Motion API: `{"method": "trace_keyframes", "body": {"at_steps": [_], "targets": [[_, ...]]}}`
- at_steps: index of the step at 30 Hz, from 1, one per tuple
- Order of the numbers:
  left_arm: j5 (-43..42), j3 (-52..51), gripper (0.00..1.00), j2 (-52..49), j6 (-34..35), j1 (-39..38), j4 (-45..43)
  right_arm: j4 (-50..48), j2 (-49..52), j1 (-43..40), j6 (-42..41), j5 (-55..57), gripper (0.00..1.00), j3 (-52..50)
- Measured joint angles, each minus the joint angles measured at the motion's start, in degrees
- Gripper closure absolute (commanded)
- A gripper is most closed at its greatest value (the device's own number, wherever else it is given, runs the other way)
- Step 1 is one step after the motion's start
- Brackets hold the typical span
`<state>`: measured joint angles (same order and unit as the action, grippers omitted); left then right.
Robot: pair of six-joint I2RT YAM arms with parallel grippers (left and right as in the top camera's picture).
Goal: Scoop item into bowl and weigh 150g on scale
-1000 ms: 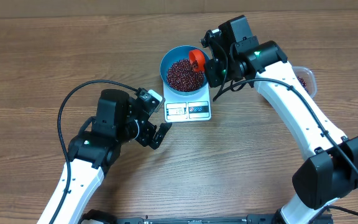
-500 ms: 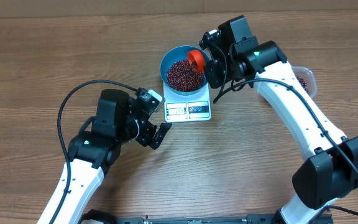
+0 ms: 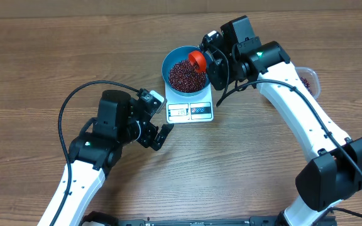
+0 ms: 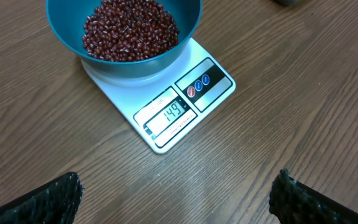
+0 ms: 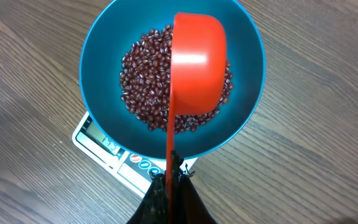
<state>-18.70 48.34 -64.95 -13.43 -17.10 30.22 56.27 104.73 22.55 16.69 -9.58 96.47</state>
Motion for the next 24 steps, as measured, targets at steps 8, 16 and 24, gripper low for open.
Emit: {"method": "trace_keyframes", "body": {"at_steps": [8, 16, 24], "targets": [[0.0, 0.0, 0.00, 0.0, 0.0, 0.0, 0.0, -0.1, 0.0, 0.0, 2.3, 0.9, 0.96, 0.0], [0.0, 0.0, 0.00, 0.0, 0.0, 0.0, 0.0, -0.2, 0.0, 0.0, 2.4, 0.0, 0.96, 0.0], [0.0, 0.0, 0.00, 0.0, 0.0, 0.0, 0.0, -0.2, 0.0, 0.0, -0.7, -4.0, 0.96, 0.0]]}}
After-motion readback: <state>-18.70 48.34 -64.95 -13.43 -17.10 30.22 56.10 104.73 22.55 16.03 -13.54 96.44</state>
